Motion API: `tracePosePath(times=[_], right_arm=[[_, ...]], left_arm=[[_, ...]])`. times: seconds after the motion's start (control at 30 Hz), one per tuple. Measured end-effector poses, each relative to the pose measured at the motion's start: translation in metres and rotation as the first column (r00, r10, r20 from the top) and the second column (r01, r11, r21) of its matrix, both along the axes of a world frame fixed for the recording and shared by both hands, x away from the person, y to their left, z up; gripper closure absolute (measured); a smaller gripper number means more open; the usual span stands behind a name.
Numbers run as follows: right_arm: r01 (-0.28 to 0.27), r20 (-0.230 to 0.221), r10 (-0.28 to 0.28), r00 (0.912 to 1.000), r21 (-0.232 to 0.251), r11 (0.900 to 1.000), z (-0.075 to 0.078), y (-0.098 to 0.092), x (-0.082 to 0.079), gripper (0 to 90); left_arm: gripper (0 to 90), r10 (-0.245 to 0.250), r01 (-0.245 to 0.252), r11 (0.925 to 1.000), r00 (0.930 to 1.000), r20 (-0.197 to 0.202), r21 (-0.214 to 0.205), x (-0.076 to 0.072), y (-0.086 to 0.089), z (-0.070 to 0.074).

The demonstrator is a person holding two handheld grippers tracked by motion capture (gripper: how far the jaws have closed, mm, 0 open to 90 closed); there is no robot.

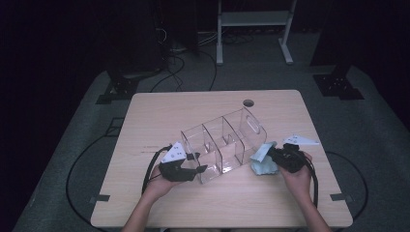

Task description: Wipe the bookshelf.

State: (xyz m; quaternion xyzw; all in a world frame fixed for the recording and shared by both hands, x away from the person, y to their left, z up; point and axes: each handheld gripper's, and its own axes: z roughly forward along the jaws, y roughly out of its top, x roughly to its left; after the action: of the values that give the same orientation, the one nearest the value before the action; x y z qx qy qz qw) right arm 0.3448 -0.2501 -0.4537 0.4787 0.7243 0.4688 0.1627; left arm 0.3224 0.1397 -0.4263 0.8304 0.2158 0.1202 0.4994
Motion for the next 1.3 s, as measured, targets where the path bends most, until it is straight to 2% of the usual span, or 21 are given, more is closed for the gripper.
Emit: tracePosePath(times=[0.07,0.2,0.23,0.27,0.37,0.43,0.57,0.63,0.67,0.8,0.87,0.97,1.1,1.2,1.3], right_arm=[[-0.002,-0.016,0.002,0.9999,-0.001,1.0,-0.003,0.0,0.002,83.0],[-0.01,-0.099,0.006,0.9951,-0.041,0.9991,-0.024,0.003,0.008,83.1],[-0.011,-0.102,0.007,0.9947,-0.042,0.9991,-0.026,0.003,0.009,83.1],[-0.008,-0.094,0.005,0.9956,-0.034,0.9994,-0.023,0.003,0.008,83.1],[0.001,-0.023,-0.001,0.9997,0.007,1.0,-0.007,0.001,0.002,83.1],[0.003,-0.01,-0.003,0.9999,0.024,0.9997,-0.002,0.0,0.001,83.1],[-0.006,-0.092,0.003,0.9957,-0.027,0.9996,-0.022,0.001,0.006,83.1],[-0.008,-0.11,0.004,0.9939,-0.036,0.9993,-0.027,0.0,0.009,83.1],[-0.004,-0.107,0.001,0.9943,-0.027,0.9996,-0.025,0.0,0.008,83.2],[-0.028,-0.037,0.028,0.9989,0.002,0.9996,-0.007,0.003,-0.003,83.5],[-0.056,0.0,0.056,0.9984,0.011,0.9983,0.004,0.009,-0.012,83.4],[-0.099,0.028,0.099,0.9947,0.017,0.9949,0.017,0.02,-0.017,83.5],[-0.154,0.064,0.151,0.9864,0.042,0.9872,0.032,0.039,-0.019,83.6],[-0.172,0.086,0.169,0.9818,0.027,0.9847,0.044,0.05,-0.015,83.6],[-0.175,0.088,0.173,0.981,0.016,0.9845,0.048,0.057,-0.01,83.5]], left_arm=[[45.5,0.0,0.0,1.0,1.0,0.001,0.001,0.0,0.0,0.0],[45.4,-0.001,0.001,1.0,1.0,0.001,0.002,0.0,0.0,0.0],[45.4,-0.001,0.001,1.0,1.0,0.002,0.002,0.0,0.0,0.0],[45.4,-0.001,0.001,1.0,1.0,0.002,0.002,0.0,0.0,0.0],[45.5,0.002,-0.002,1.0,1.0,0.003,0.004,0.0,0.0,0.0],[45.4,0.003,-0.003,1.0,1.0,0.003,0.003,0.0,0.0,0.0],[45.4,0.001,-0.001,1.0,1.0,0.004,0.002,0.0,0.0,0.0],[45.4,0.0,0.0,1.0,1.0,0.004,0.003,0.0,0.0,0.0],[45.5,-0.001,0.001,1.0,1.0,0.005,0.004,0.0,0.0,0.0],[45.4,-0.001,0.001,1.0,1.0,0.006,0.004,0.0,0.0,0.0],[45.5,-0.001,0.001,1.0,1.0,0.005,0.002,0.0,0.0,0.0],[45.5,-0.001,0.001,1.0,1.0,0.005,0.003,0.0,0.0,0.0],[45.5,0.0,0.0,1.0,1.0,0.006,0.004,0.0,-0.001,0.0],[45.5,0.0,0.0,1.0,1.0,0.005,0.005,0.0,-0.001,0.0],[45.5,-0.003,0.003,1.0,1.0,0.006,0.003,0.0,-0.001,-0.001]])
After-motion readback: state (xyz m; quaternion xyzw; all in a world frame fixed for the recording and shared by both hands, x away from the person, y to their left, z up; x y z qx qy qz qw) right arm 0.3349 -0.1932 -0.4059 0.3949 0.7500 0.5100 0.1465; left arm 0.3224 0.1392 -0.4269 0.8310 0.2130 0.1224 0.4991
